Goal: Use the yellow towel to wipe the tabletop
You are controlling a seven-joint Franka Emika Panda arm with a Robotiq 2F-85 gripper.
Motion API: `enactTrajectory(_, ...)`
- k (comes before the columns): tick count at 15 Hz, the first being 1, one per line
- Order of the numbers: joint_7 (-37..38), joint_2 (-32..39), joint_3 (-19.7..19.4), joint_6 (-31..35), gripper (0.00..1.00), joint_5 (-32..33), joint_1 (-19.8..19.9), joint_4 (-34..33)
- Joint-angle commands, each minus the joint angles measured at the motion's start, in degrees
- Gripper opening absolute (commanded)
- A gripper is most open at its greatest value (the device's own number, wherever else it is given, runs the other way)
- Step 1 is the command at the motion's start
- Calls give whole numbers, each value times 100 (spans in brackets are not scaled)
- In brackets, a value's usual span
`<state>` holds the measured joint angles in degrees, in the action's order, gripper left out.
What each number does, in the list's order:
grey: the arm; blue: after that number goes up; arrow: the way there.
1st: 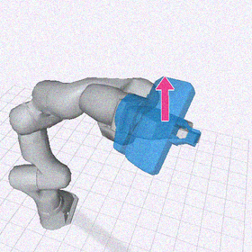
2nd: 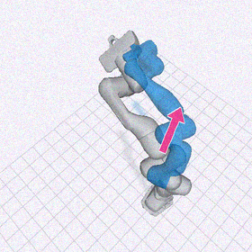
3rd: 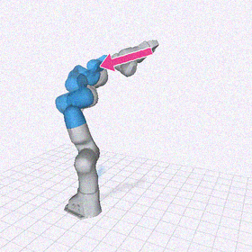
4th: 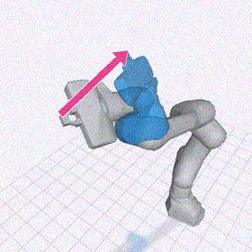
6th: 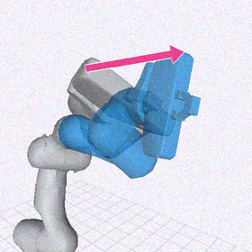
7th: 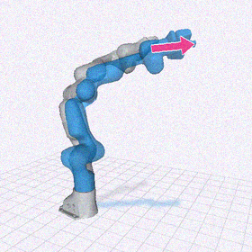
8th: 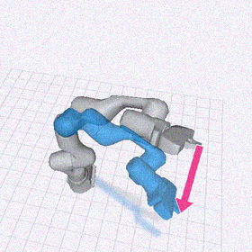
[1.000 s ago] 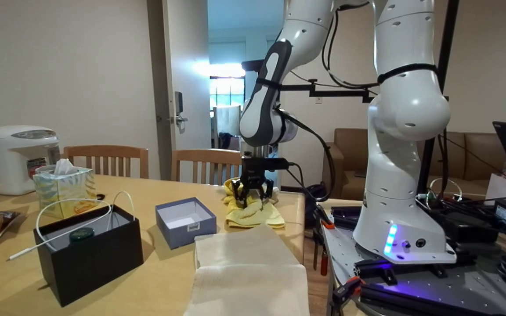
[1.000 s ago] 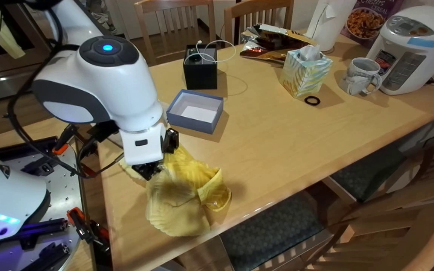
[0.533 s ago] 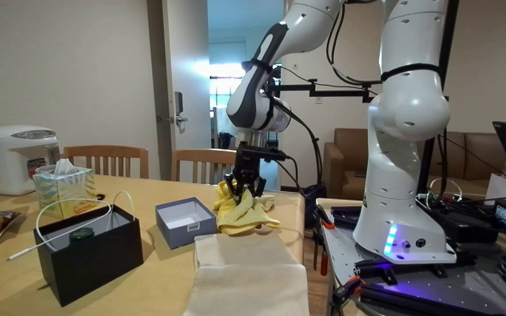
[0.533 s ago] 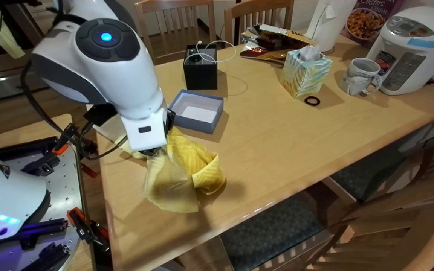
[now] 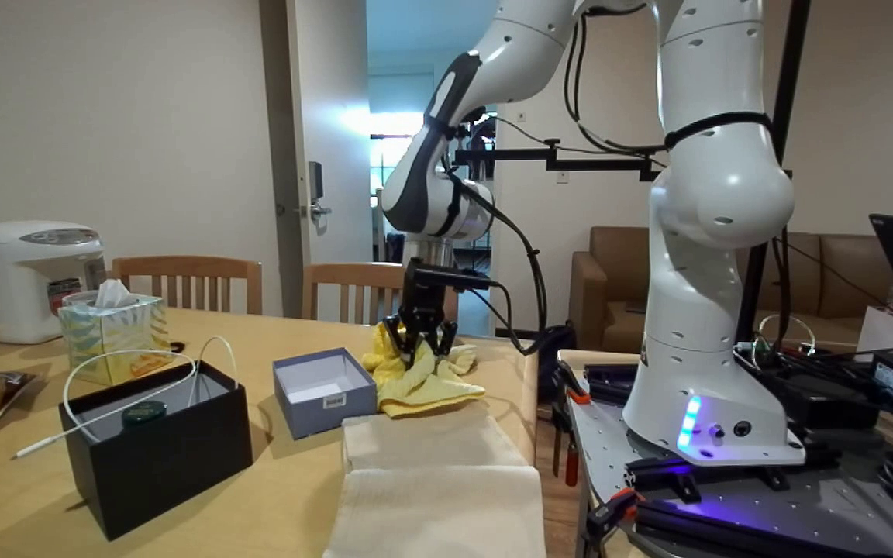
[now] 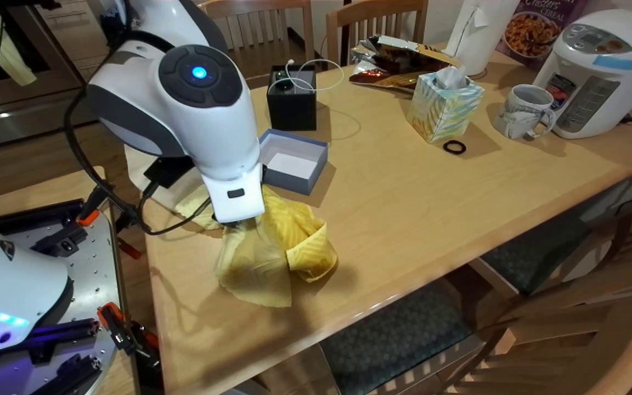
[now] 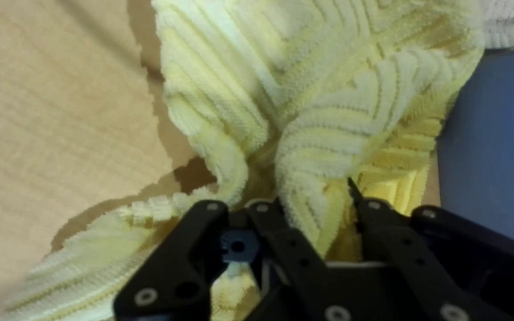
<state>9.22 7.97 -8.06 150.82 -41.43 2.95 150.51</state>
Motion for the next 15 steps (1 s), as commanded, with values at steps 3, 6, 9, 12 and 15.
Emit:
enactTrajectory(3,661,701,-202,788,9,916,171,-351)
enactTrajectory(6,1344,835,-583,1258,9,1651,254,-424)
enactTrajectory(9,1864,806,-1291,1174,9,2216,161,-516)
enactTrajectory(12,2200,455,-1910,510,9,2825,132,-643)
enactTrajectory(15,1799,108,-1517,-353,9,2660,521,-692)
